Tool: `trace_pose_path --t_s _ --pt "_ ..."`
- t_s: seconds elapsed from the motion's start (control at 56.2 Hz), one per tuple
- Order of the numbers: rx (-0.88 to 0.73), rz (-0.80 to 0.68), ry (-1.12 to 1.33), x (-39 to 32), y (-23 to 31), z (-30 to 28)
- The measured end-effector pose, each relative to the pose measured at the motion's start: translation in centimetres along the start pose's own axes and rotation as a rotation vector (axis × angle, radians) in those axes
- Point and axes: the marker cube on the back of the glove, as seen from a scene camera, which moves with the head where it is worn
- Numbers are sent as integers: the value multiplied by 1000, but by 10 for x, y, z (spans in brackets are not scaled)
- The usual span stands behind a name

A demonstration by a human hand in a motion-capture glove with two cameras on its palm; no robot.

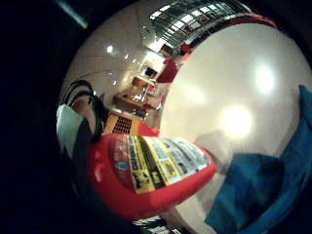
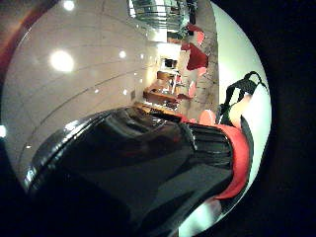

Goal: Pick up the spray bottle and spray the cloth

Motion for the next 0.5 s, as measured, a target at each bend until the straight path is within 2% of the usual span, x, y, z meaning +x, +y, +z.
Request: trace_pose_path --t_s 0.125,0.267,0.498 --pt "-45 -6 5 7 1 9" --pt "-208 -52 60 3 4 14" --pt "-318 -178 154 7 10 -22"
